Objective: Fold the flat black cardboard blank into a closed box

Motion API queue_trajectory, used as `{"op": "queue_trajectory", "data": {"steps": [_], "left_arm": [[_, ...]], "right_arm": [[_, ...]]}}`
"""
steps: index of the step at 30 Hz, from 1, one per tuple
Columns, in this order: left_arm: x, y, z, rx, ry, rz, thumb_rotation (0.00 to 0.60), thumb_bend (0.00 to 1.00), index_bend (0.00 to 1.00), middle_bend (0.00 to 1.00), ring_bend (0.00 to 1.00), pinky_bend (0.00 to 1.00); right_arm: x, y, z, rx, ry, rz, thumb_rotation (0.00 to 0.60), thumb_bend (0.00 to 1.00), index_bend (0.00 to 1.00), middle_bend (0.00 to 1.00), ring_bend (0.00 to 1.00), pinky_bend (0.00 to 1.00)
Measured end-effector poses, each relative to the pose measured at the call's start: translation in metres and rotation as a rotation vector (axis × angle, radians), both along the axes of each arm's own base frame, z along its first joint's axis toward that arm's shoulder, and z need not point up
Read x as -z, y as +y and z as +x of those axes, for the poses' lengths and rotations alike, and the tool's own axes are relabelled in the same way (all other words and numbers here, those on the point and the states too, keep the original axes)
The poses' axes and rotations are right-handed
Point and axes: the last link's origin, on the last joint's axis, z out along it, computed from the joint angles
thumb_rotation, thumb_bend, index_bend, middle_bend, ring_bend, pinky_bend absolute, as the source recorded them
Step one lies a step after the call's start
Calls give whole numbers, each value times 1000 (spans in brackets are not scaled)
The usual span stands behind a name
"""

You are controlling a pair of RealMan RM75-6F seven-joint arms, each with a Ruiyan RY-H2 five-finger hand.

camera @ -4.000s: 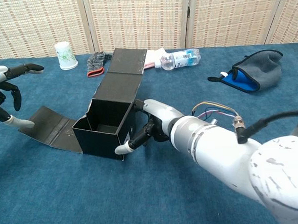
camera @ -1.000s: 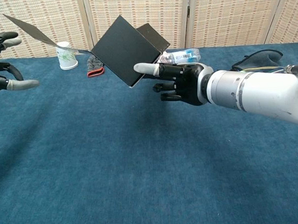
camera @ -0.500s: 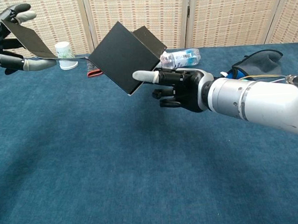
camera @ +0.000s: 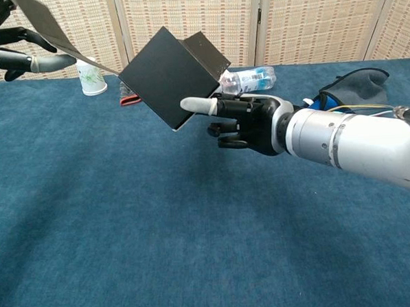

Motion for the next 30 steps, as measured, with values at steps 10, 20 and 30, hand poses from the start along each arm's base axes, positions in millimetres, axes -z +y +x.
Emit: {"op": "queue_trajectory", "data": {"steps": [10, 20, 30], "left_arm": [[0, -3, 10, -5, -6, -12, 600, 51, 0, 0, 339, 879], [4, 1, 23, 42, -3, -14, 600, 51, 0, 0, 350, 879], [1, 4, 18, 138, 186, -37, 600, 51, 9, 0, 455, 879]], "right_arm": [[2, 0, -1, -1, -10, 4, 600, 226, 323, 403, 748, 1000], [3, 1, -2, -32, 15, 18, 600, 231, 324, 403, 748, 1000], [-3, -3, -5, -121, 127, -7, 600, 240, 324, 410, 748, 1000]]}}
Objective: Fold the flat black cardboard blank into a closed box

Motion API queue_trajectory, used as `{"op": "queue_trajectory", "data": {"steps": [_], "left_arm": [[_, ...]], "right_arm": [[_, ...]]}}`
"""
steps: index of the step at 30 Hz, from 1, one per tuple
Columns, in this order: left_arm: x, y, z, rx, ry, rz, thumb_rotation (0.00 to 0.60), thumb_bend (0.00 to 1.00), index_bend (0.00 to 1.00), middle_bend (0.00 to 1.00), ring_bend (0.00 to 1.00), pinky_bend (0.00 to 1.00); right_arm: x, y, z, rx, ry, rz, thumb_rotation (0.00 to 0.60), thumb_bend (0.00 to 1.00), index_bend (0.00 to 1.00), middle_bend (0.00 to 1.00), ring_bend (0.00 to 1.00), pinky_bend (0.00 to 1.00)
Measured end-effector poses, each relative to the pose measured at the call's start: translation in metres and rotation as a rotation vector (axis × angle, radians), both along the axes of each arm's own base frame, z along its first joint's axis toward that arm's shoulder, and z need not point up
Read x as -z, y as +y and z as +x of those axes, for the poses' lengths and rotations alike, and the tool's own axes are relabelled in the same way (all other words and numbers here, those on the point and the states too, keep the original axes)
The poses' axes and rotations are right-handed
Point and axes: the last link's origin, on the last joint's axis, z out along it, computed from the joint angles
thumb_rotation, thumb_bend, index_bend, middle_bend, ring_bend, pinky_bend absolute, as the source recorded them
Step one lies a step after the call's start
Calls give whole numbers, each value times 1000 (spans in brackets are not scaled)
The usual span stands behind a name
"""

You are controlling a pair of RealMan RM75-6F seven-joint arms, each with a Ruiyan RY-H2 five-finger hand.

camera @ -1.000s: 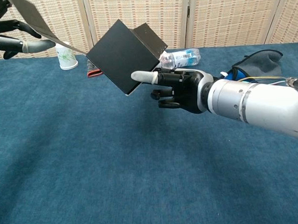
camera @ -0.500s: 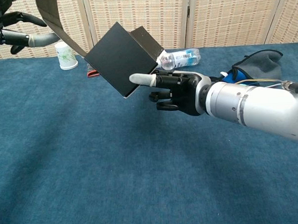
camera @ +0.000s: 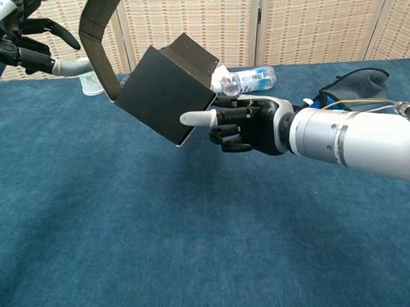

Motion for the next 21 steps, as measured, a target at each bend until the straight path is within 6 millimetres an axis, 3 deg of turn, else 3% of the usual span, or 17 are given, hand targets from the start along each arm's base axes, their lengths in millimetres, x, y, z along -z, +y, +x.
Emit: {"op": "queue_trajectory", "data": {"steps": [13, 21], "left_arm": [[6, -7, 0, 85, 7, -7, 600, 43, 166, 31, 503, 879], [15, -7, -4, 147, 144, -70, 600, 43, 231, 115, 516, 879]], "right_arm": [[2, -2, 3, -72, 84, 12, 600, 240, 324, 410, 748, 1000], [3, -2, 0, -142, 171, 2, 600, 240, 334, 410, 748, 1000]]}}
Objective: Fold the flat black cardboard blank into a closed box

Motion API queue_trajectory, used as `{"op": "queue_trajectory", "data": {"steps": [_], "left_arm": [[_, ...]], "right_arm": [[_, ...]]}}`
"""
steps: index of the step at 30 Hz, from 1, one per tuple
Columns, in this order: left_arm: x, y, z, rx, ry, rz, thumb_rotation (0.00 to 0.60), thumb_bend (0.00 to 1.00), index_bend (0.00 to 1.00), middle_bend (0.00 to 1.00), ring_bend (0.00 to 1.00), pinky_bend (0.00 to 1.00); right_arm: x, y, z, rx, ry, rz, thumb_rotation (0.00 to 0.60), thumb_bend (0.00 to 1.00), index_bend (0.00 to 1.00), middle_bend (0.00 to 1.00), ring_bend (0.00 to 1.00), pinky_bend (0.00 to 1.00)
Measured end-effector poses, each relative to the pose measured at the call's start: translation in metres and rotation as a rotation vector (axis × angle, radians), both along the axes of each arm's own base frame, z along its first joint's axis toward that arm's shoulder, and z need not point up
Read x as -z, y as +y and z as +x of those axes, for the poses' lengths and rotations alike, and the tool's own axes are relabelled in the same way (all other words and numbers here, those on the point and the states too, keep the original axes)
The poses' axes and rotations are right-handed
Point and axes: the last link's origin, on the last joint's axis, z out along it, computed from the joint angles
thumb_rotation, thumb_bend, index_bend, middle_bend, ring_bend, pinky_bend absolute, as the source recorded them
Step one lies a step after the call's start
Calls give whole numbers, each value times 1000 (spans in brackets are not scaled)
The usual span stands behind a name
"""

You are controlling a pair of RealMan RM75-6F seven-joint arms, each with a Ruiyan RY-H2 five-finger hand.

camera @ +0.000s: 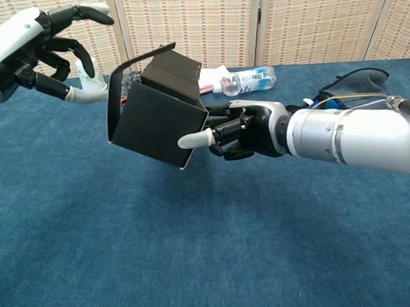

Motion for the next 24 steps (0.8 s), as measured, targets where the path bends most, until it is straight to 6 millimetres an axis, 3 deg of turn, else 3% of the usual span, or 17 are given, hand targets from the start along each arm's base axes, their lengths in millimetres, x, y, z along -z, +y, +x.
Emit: {"op": "queue_trajectory", "data": {"steps": [24], "left_arm": [[43, -8, -32, 146, 145, -94, 600, 43, 388, 267, 548, 879]], "right_arm": [[27, -6, -8, -159, 270, -79, 600, 240, 335, 402, 748, 1000]]}}
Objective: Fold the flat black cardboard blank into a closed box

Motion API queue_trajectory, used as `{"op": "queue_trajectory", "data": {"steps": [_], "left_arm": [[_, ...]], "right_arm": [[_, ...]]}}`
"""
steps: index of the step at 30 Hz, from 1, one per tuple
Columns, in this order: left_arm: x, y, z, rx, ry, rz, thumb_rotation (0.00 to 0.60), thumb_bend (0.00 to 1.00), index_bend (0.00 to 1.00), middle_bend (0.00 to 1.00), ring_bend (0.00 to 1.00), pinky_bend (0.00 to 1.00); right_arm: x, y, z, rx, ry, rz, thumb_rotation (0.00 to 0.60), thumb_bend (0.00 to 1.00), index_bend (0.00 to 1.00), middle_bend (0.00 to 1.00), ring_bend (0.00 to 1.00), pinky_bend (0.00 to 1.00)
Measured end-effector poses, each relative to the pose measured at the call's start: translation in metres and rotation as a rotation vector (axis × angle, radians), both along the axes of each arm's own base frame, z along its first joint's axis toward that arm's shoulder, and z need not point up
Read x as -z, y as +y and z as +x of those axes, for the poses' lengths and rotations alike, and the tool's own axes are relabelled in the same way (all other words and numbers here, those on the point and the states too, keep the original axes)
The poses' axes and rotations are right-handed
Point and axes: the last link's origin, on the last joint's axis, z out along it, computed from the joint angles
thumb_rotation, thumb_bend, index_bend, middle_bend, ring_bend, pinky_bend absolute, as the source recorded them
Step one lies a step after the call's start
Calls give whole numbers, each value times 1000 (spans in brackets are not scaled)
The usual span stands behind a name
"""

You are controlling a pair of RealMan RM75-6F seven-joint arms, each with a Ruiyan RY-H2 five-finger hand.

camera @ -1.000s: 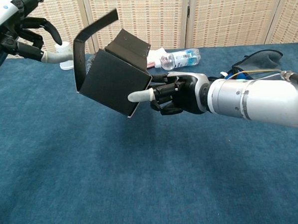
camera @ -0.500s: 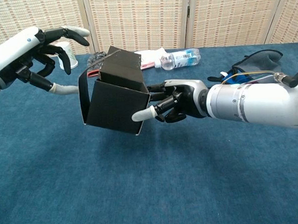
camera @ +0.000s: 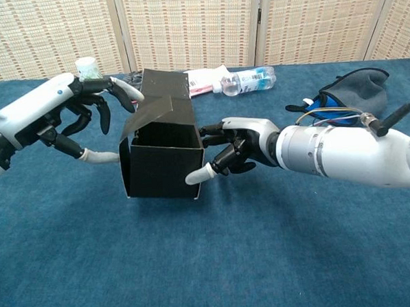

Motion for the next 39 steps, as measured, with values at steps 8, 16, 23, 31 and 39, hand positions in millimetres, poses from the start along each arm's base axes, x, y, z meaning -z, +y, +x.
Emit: {"op": "queue_trajectory", "data": {"steps": [8, 16, 23, 31, 39], "left_arm": [[15, -4, -8, 24, 32, -19, 600, 43, 389, 268, 550, 879], [25, -10, -12, 79, 84, -23, 600, 43, 391, 268, 552, 878], [29, -16, -13, 132, 149, -25, 600, 43, 379, 268, 551, 878], [29, -17, -13, 180, 207, -34, 600, 43, 377, 268, 551, 877], [32, -19, -12, 205, 258, -61, 600, 43, 371, 268, 552, 877]], "right_arm": [[9, 6, -1, -50, 60, -49, 600, 240, 335, 393, 749, 1000], [12, 12, -4, -103, 96, -102, 600, 240, 335, 378, 748, 1000], [12, 19, -9, -142, 114, -128, 600, 240, 335, 356, 748, 1000], [11, 24, -13, -169, 122, -138, 600, 240, 335, 348, 748, 1000], [10, 27, -18, -194, 137, -151, 600, 240, 335, 346, 748, 1000]]}}
